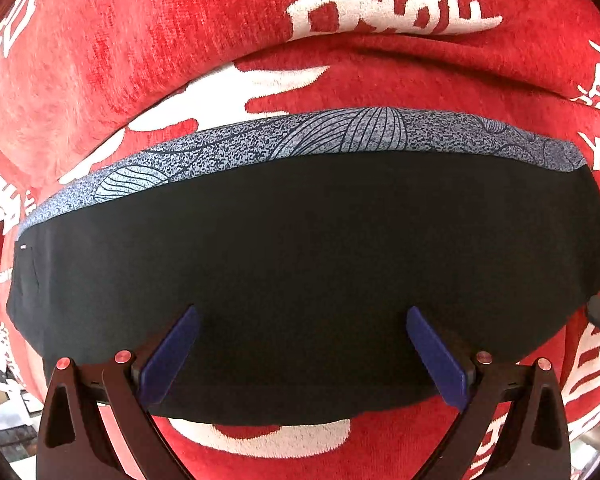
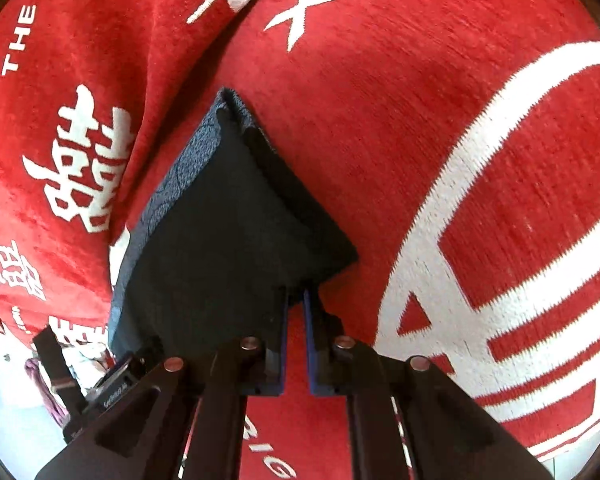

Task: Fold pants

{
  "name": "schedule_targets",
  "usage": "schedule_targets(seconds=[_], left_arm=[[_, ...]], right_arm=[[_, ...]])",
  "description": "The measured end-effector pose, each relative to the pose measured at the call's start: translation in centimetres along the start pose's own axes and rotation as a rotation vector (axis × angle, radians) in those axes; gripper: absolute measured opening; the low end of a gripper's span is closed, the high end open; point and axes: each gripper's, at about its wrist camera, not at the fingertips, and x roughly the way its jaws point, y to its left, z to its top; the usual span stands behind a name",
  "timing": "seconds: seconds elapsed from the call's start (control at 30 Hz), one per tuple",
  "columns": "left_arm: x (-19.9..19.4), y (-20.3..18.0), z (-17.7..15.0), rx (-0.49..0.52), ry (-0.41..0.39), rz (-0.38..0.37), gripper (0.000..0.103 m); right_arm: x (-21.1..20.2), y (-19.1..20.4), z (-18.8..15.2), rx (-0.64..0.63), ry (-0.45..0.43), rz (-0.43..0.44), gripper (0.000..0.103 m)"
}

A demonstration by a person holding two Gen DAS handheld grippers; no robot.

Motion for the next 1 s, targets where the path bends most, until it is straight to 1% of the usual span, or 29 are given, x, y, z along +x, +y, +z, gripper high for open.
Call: schedule_targets(seconds=[0.07,0.13,0.17,0.2,0.23,0.4,0.53,0.57,0.6,0.63,0.67,0.8,0.83,0.87,0.9,0.93,0.97,1.0], left_arm=[[-0.2,-0.4,-0.2,-0.006,0.003,0.001,0.103],[-0.4,-0.6,-0.2,-0.004,0.003,0.004,0.103],[-0.3,-0.6,-0.3,-0.002,0.003,0.005,0.103],[-0.4,-0.7,-0.4,0.001,0.002,0.006,0.103],[-0.4,-0.8,-0.4,0.004,0.002,0.006,0.103],[-0.3,-0.8,-0.2,-0.005,0.008,-0.001,0.103],[0.0,-0.1,-0.3,-0.015,0.004,-0.017,0.103],[0.1,0.1,-0.4,-0.014,0.001,-0.021,0.103],[0.1,0.2,-0.5,-0.012,-0.002,-0.026,0.103],[0.2,0.3,-0.6,-0.011,-0.005,-0.032,0.103],[0.2,0.4,-0.6,-0.010,-0.008,-0.037,0.103],[-0.5,0.6,-0.1,-0.003,-0.008,-0.031,0.103],[-1.2,0.8,0.4,-0.010,-0.042,-0.018,0.103],[-1.7,0.9,1.1,-0.017,-0.070,-0.009,0.103],[-2.1,1.0,1.8,-0.025,-0.099,0.001,0.103],[-2.4,1.1,3.0,-0.032,-0.132,0.012,0.103],[-2.3,1.0,3.7,-0.035,-0.144,0.025,0.103],[-1.7,0.8,4.8,-0.039,-0.150,0.057,0.103]], right_arm=[[-0.2,-0.3,-0.1,0.005,0.018,0.031,0.010],[0.0,-0.8,-0.4,0.020,0.028,0.079,0.020],[0.1,-1.1,-0.6,0.032,0.032,0.098,0.035],[0.2,-1.1,-0.8,0.041,0.033,0.106,0.046],[0.3,-1.1,-1.0,0.056,0.027,0.115,0.048],[0.4,-1.7,-1.4,0.104,-0.009,0.182,0.048],[0.7,-1.9,-1.3,0.096,-0.058,0.250,0.049],[1.2,-1.8,-1.3,0.091,-0.066,0.261,0.051],[1.6,-1.8,-1.3,0.089,-0.075,0.266,0.051],[1.7,-1.7,-1.3,0.086,-0.115,0.279,0.051],[1.9,-1.6,-1.2,0.087,-0.136,0.299,0.051],[3.3,-0.3,0.2,0.109,-0.159,0.326,0.052],[3.6,-0.2,0.5,0.123,-0.163,0.347,0.051],[4.0,-0.1,0.9,0.144,-0.147,0.341,0.046],[4.1,0.0,1.2,0.148,-0.133,0.332,0.029],[3.8,0.3,1.4,0.133,-0.132,0.327,0.021],[3.2,0.6,1.4,0.103,-0.139,0.329,0.016],[2.7,1.0,1.3,0.072,-0.144,0.329,0.016]])
